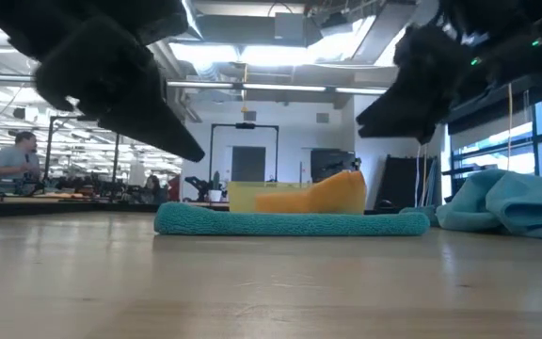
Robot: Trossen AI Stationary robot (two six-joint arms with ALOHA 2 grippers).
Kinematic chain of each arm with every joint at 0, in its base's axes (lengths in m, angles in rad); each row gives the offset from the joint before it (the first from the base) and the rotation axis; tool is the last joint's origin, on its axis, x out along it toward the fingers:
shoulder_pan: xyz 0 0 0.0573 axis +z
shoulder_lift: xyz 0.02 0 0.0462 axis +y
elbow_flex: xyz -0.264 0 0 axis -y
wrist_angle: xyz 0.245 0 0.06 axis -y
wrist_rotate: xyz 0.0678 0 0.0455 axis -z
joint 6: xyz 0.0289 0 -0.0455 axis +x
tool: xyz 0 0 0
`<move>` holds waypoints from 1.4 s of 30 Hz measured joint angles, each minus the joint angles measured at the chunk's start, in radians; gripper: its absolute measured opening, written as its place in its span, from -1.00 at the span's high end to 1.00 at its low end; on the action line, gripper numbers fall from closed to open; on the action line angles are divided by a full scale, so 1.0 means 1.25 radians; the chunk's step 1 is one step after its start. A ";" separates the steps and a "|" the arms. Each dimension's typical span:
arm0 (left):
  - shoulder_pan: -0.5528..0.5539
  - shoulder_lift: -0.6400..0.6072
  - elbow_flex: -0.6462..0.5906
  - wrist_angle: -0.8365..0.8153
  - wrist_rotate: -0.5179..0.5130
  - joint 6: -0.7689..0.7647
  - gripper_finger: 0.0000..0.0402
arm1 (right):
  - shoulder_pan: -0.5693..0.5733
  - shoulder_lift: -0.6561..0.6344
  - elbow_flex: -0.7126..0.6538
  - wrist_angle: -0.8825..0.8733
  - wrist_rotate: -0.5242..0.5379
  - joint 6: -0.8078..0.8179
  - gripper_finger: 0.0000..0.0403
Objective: Fold microfiber towels
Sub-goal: Fold the left blue microfiber cloth
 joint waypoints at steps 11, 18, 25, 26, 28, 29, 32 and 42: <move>0.006 0.010 0.000 -0.014 0.058 0.001 0.59 | 0.139 0.019 0.000 0.117 0.118 -0.046 0.19; 0.024 -0.001 0.002 -0.027 0.108 0.105 0.32 | 0.139 0.038 0.000 0.119 0.122 -0.027 0.19; 0.098 0.009 0.081 -0.216 0.219 0.147 0.08 | 0.139 0.038 0.000 0.138 0.122 -0.024 0.19; 0.104 0.009 0.081 -0.232 0.225 0.159 0.06 | 0.139 0.038 0.000 0.141 0.122 -0.023 0.19; 0.114 0.009 0.080 -0.247 0.240 0.178 0.02 | 0.139 0.038 0.000 0.141 0.122 -0.022 0.19; 0.118 0.009 0.079 -0.253 0.243 0.180 0.01 | 0.139 0.038 0.000 0.141 0.122 -0.022 0.19; 0.124 0.010 0.068 -0.269 0.247 0.181 0.00 | 0.139 0.038 0.000 0.138 0.119 -0.018 0.19; 0.113 0.080 0.068 -0.240 0.233 0.222 0.00 | 0.151 0.038 0.000 0.189 0.032 -0.065 0.19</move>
